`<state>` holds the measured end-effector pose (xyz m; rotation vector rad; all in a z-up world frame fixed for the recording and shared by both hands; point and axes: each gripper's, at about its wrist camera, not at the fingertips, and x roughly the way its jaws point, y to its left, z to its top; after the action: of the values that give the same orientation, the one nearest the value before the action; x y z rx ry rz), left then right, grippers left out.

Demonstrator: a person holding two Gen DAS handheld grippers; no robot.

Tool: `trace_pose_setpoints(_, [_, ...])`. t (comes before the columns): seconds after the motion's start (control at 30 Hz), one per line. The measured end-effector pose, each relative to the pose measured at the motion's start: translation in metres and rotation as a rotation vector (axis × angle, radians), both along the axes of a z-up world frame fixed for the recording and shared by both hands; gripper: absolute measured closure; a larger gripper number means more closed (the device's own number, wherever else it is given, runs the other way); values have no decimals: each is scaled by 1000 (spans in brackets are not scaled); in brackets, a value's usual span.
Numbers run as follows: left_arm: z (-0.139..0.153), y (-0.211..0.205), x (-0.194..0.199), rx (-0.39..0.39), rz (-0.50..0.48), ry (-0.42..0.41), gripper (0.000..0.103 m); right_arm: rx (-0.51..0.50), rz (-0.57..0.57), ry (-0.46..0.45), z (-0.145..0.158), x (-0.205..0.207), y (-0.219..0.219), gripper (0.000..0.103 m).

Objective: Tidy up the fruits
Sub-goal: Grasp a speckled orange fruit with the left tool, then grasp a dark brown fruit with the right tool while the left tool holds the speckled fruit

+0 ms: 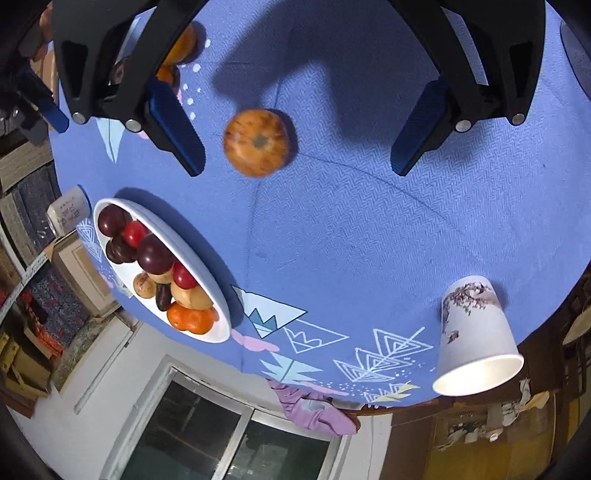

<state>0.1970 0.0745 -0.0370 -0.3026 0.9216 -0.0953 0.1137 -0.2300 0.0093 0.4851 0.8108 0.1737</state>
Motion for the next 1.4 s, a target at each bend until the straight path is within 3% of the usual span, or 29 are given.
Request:
trace_pose_setpoints(0.1, [0,-3,-2,-13,-33,11,5,-5,5,-4,1,0,1,16])
trace_pose_setpoints(0.33, [7,-25,-8,95,-105,-51,5,8,11,5,-1,1,0,16])
trace_pose_setpoints(0.53, [13,-34,-25,203,-75,-220,5,11,5,14,-2,1,0,16])
trace_pose_setpoints(0.77, [-2,-48,-18,219,-186,-105,5,-17,51,13,-2,1,7,16])
trace_pose_setpoints(0.9, [-6,-49,-17,215,-207,-97,7,-89,70,-14,3,-2,16,16])
trace_pose_setpoints(0.97, [-6,-48,-16,212,-206,-100,22,-114,55,-25,4,-3,17,16])
trace_pose_setpoints(1.03, [-8,-44,-13,182,-214,-91,48,-109,47,-20,3,-3,14,16])
trace_pose_setpoints(1.1, [-9,-42,-11,157,-212,-81,58,-96,42,-11,1,-2,12,16])
trace_pose_setpoints(1.4, [-8,-45,-11,172,-216,-90,61,-122,79,-11,1,-3,20,16])
